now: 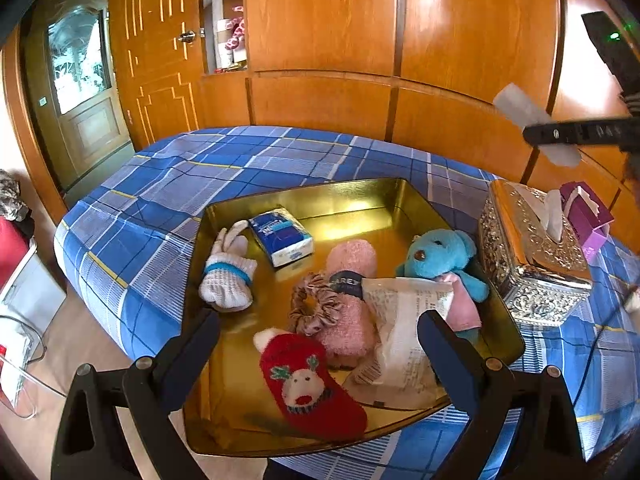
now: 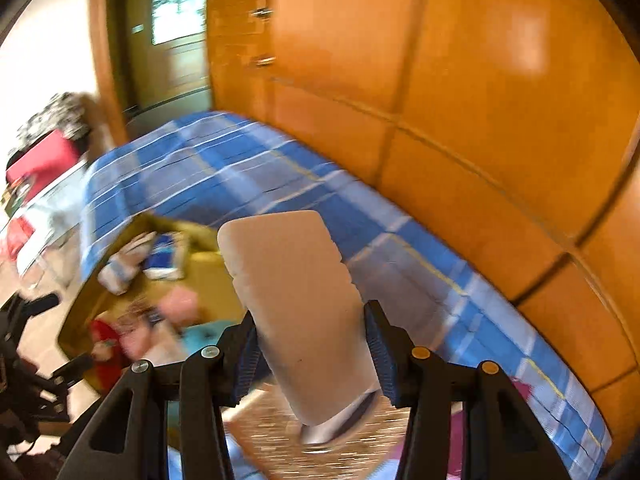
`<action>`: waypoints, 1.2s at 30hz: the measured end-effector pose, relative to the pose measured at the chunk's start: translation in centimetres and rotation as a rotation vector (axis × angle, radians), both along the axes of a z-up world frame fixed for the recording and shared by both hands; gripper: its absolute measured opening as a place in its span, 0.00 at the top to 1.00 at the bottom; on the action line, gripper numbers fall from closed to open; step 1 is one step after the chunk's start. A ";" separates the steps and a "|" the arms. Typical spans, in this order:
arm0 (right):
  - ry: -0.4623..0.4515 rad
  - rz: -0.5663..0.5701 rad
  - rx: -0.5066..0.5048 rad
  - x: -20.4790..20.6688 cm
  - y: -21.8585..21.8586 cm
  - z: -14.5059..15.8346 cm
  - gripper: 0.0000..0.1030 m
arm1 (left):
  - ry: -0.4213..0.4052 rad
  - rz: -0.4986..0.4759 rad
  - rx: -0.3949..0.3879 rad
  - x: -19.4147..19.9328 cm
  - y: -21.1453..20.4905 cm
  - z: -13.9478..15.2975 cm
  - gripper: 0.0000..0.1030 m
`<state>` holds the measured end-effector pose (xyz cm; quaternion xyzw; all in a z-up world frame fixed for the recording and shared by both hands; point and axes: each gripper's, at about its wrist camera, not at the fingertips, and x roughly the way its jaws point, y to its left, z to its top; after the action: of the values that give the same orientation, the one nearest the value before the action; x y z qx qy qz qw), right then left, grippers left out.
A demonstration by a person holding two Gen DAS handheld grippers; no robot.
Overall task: Organize soft objects
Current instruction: 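Carry the white foam block into the gold tray and release it with the right tool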
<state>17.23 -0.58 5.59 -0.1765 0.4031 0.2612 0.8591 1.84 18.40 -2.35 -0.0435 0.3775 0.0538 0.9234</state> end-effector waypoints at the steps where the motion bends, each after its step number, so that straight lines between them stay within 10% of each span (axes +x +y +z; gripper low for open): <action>1: 0.018 0.019 0.006 -0.5 0.7 -0.4 0.52 | -0.003 0.012 -0.003 0.0 0.4 0.1 0.03; 10: 0.240 0.054 0.043 -2.4 7.7 -7.2 0.52 | -0.017 0.142 -0.055 -0.5 4.7 0.2 0.03; 18: 0.239 -0.042 0.112 -0.1 11.3 -10.1 0.45 | -0.014 0.144 -0.069 -0.5 5.3 -0.2 0.03; 36: 0.123 -0.029 0.211 -5.6 5.9 -6.5 0.32 | -0.027 0.101 -0.077 -0.8 3.7 0.5 0.03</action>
<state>11.62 5.34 -0.89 -0.0631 0.4279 0.3000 0.8502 1.07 22.10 -1.86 -0.0989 0.3639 0.0849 0.9223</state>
